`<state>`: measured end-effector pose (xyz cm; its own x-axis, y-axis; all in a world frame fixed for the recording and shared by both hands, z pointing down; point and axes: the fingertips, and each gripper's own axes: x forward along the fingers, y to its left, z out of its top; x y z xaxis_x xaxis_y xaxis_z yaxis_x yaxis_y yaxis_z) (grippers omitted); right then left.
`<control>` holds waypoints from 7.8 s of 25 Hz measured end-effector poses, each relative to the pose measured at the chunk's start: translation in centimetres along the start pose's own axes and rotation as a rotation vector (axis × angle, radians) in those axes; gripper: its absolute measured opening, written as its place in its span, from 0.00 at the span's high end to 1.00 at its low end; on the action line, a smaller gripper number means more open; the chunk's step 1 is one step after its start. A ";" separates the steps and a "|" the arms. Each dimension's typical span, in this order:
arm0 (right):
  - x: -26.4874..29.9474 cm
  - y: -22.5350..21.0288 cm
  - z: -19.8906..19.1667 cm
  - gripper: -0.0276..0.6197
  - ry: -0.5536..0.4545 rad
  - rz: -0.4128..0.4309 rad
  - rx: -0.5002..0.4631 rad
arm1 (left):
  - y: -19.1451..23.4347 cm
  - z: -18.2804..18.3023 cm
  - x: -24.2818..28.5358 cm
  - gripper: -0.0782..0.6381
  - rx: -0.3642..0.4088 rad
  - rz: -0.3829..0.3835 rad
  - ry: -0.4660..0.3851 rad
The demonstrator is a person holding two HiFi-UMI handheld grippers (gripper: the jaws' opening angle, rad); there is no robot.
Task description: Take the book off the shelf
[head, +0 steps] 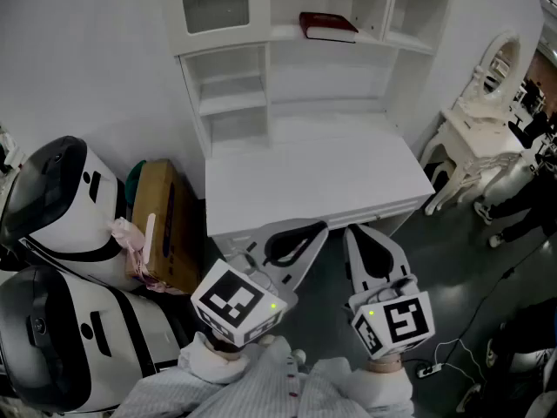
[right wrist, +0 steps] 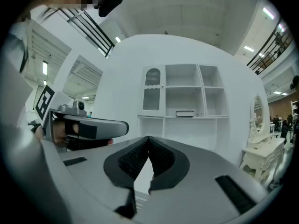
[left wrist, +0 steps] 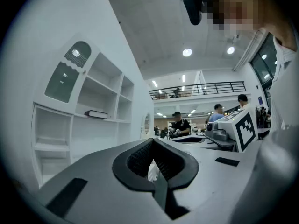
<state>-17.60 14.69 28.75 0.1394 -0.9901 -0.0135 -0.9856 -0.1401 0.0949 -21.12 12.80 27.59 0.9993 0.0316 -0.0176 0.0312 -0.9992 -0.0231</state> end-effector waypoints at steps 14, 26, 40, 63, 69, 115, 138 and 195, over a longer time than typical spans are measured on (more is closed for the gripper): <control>-2.3 -0.1 0.3 0.94 -0.019 -0.005 -0.026 | -2.0 -0.3 0.0 0.88 0.010 0.018 -0.008; -6.6 -0.2 -0.5 0.94 -0.017 -0.003 -0.033 | -5.7 -0.7 -0.3 0.88 0.012 0.028 -0.020; -0.3 -2.2 -1.8 0.94 0.002 0.037 -0.017 | 0.0 -1.5 2.5 0.88 0.010 0.049 -0.012; 17.9 -9.2 -1.7 0.94 0.000 -0.049 -0.050 | 17.8 -0.6 10.8 0.88 0.045 -0.017 -0.042; 18.6 -9.4 -2.6 0.94 0.017 -0.080 -0.037 | 18.7 -1.6 11.2 0.88 0.036 -0.047 -0.025; 36.3 -36.6 -2.2 0.94 -0.037 0.389 -0.029 | 31.3 -0.8 37.5 0.88 0.038 0.456 0.021; 40.5 -35.9 1.5 0.94 -0.132 0.469 -0.061 | 35.7 1.8 37.0 0.88 0.168 0.557 0.047; 45.6 -36.7 5.1 0.59 -0.111 0.231 -0.885 | 45.4 6.2 34.0 0.43 0.764 0.679 0.307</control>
<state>24.46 -25.32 19.56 -0.1068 -0.9942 0.0093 -0.5489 0.0668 0.8332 14.18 -31.36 19.75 0.7682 -0.6401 -0.0129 -0.4475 -0.5225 -0.7257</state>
